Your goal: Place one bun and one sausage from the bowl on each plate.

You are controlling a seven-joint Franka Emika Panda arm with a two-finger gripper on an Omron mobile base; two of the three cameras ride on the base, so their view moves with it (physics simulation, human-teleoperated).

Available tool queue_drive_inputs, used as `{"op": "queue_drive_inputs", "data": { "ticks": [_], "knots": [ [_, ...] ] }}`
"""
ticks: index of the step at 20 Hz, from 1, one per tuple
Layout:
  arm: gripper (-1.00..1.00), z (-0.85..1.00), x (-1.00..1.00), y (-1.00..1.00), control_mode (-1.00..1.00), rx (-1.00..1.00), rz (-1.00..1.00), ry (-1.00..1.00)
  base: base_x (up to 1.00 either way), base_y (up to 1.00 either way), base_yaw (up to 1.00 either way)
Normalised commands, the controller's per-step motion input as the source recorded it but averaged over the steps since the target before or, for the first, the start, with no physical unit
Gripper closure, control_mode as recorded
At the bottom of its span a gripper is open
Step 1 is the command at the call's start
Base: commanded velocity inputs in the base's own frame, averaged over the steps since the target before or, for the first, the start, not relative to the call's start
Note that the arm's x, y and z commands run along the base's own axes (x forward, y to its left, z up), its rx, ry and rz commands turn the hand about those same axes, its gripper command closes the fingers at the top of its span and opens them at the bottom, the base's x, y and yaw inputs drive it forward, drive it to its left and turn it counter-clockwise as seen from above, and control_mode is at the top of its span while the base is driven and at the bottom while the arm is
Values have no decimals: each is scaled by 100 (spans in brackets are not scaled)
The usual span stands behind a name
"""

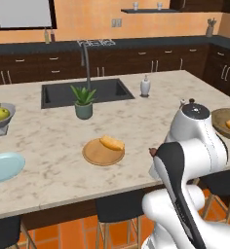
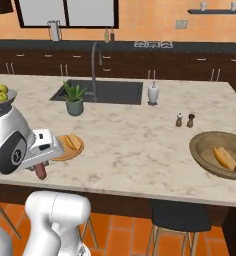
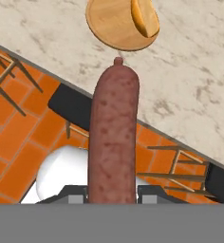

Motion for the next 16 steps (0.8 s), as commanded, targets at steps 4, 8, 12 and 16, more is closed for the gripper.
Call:
{"op": "queue_drive_inputs", "data": {
  "ticks": [4,8,12,16],
  "knots": [
    [100,0,0,0,100,0,0,0,39,100,0],
    [100,0,0,0,100,0,0,0,11,100,-1],
    [100,0,0,0,100,0,0,0,-16,100,0],
    [100,0,0,0,100,0,0,0,-71,97,0]
  ]
}}
